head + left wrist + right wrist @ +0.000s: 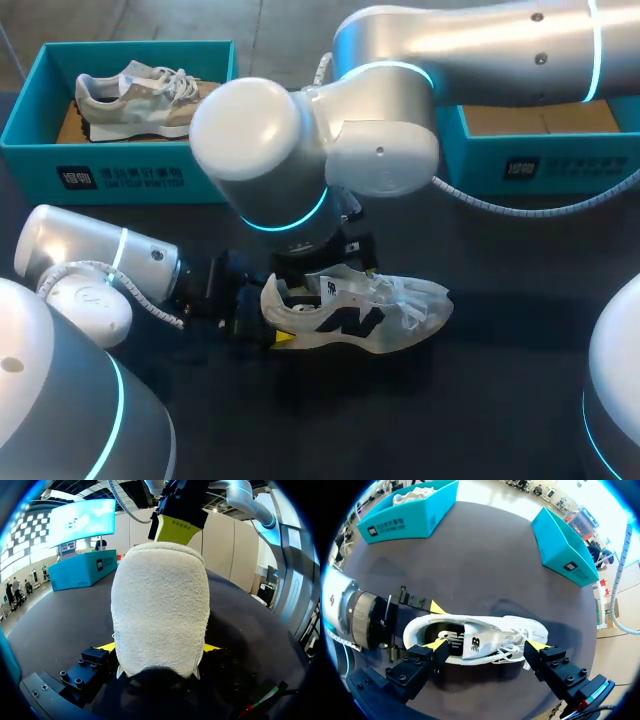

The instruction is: Take the shoe out of the shoebox, open the shoe tongue, remove and reinsert the insole, then place the shoe into the shoebox

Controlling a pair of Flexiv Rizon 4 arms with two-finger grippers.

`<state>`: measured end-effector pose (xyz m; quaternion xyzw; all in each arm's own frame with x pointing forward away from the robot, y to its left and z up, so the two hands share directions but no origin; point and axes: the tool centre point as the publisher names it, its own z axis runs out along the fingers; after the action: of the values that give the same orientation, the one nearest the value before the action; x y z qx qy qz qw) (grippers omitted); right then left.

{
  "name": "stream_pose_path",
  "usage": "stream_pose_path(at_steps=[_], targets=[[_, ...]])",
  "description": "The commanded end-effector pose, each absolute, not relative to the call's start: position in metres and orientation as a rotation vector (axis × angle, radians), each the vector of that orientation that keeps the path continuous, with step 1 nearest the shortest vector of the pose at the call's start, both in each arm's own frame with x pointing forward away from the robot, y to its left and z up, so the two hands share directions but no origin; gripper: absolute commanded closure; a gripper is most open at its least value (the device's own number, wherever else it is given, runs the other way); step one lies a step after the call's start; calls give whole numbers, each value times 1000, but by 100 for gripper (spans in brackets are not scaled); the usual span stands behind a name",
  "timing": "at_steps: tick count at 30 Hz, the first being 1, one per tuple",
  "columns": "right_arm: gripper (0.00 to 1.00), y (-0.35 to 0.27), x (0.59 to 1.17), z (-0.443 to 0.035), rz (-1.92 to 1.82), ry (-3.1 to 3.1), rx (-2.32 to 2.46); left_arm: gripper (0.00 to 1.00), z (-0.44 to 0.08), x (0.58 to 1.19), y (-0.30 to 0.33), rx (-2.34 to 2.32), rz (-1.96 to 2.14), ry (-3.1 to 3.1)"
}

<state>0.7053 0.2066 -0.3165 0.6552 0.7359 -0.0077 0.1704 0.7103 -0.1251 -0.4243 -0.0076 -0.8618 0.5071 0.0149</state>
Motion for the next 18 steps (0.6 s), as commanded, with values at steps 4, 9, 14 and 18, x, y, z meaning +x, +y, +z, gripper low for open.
stream_pose_path(at_steps=[4, 9, 14, 18], targets=[[0, 212, 701, -334, -42, 1731, 2130, 100, -426, 709, -126, -23, 1572, -2685], [0, 207, 700, -341, -85, 1703, 2127, 100, -426, 709, -126, -23, 1572, -2685], [0, 200, 701, -347, -118, 1692, 2119, 100, -426, 709, -126, -23, 1572, -2685], [0, 193, 703, -349, -137, 1691, 2110, 100, -426, 709, -126, -23, 1572, -2685]])
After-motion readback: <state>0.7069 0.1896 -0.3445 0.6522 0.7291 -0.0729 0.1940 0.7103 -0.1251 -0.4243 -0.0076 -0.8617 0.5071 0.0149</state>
